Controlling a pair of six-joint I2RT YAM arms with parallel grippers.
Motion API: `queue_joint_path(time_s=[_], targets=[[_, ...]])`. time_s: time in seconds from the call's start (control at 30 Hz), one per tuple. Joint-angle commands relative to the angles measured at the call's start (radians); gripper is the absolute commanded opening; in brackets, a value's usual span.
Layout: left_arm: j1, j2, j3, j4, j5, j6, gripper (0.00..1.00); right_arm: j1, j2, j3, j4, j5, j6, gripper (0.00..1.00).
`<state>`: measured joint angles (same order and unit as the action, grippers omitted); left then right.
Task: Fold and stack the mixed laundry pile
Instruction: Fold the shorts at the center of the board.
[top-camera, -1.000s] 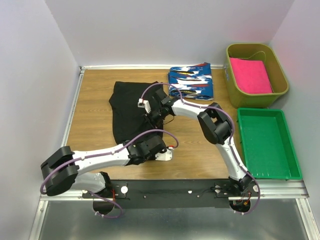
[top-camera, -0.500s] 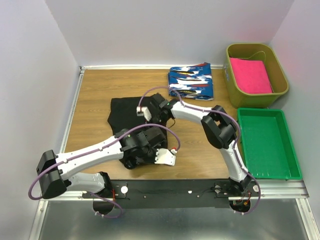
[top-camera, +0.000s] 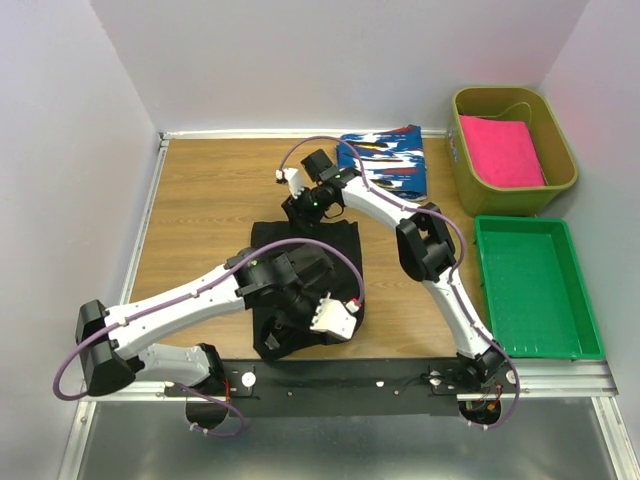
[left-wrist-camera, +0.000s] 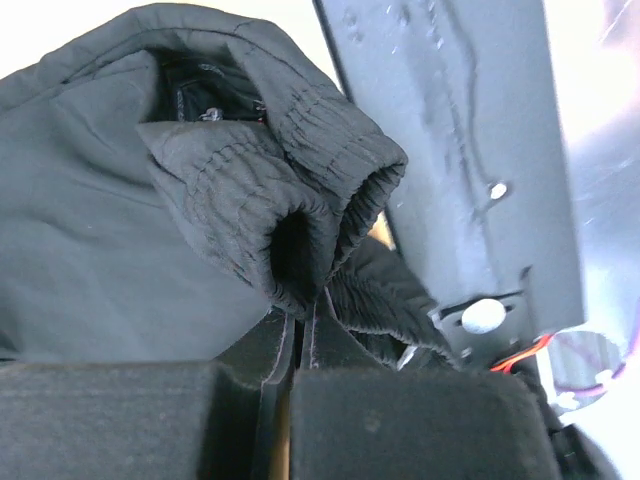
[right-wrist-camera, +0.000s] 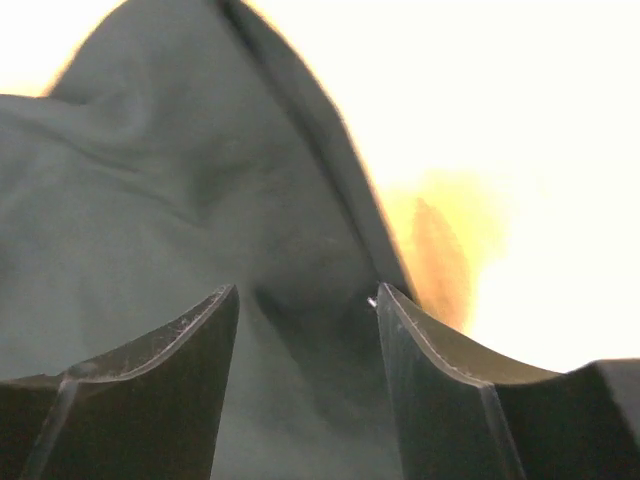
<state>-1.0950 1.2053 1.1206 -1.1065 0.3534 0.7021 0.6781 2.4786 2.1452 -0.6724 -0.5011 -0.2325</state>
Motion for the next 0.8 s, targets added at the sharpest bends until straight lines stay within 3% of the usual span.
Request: queue_joint_path(time_s=[0.0, 0.17, 0.37, 0.77], targets=[[0.04, 0.068, 0.07, -0.015, -0.105, 0.17, 0.0, 0.006, 0.08, 0.002, 0.0, 0.07, 0.006, 0.63], [0.204, 0.195, 0.177, -0.015, -0.123, 0.338, 0.0, 0.006, 0.072, -0.091, -0.003, -0.03, 0.005, 0.52], [0.351, 0.301, 0.316, -0.015, -0.14, 0.59, 0.0, 0.006, 0.039, -0.188, 0.01, -0.141, 0.007, 0.47], [0.452, 0.517, 0.433, 0.03, -0.152, 0.777, 0.02, 0.006, 0.016, -0.211, 0.037, -0.209, 0.027, 0.46]])
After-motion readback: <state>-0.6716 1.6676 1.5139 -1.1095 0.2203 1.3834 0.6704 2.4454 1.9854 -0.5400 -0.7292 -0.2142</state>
